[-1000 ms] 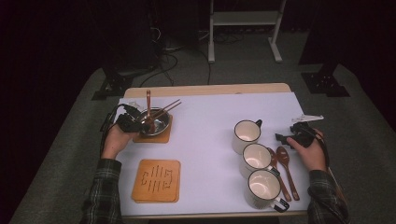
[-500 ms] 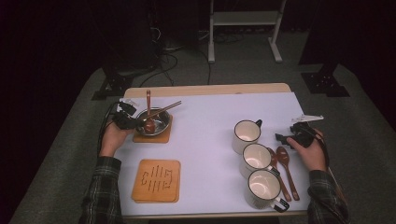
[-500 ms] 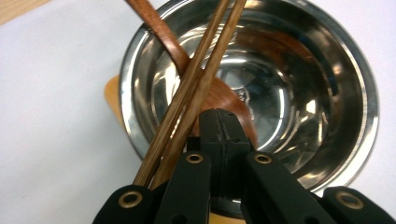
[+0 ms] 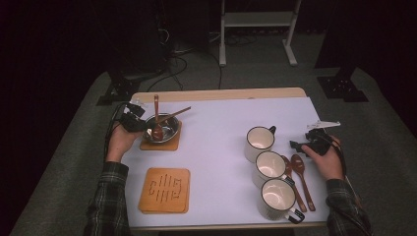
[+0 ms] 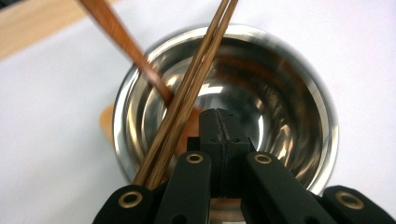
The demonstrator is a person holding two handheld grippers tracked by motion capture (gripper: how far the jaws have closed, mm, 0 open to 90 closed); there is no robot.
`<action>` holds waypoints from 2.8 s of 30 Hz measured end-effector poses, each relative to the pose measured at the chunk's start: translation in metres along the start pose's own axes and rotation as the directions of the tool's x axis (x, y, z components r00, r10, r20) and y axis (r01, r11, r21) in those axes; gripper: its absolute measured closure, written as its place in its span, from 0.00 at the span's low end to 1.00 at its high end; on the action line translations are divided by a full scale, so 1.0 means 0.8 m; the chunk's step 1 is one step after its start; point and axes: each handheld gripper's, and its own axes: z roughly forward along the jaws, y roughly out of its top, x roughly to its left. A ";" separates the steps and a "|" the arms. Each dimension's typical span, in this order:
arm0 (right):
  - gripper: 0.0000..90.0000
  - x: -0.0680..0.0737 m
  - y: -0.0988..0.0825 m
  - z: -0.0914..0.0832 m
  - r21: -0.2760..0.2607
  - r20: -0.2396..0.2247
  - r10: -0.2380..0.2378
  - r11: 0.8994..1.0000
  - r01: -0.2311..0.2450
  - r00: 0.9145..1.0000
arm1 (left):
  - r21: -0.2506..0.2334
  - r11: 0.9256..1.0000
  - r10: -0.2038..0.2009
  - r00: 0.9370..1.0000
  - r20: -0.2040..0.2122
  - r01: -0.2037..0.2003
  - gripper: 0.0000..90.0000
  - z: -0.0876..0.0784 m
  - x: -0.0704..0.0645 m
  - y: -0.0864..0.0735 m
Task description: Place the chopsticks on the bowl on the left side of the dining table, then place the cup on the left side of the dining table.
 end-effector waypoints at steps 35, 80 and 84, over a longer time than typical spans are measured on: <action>0.22 0.000 0.000 0.000 0.000 -0.001 0.001 1.000 -0.001 1.000 | 0.002 1.000 0.007 1.000 -0.019 -0.007 1.00 0.101 0.004 0.088; 0.22 0.000 0.000 0.000 0.000 -0.001 0.000 1.000 0.000 1.000 | -0.038 0.997 0.073 0.991 0.112 -0.069 1.00 0.068 -0.060 0.053; 0.22 0.000 0.000 0.000 0.000 -0.001 0.000 1.000 0.000 1.000 | -0.060 0.996 0.078 0.990 0.115 -0.072 0.95 0.059 -0.066 0.054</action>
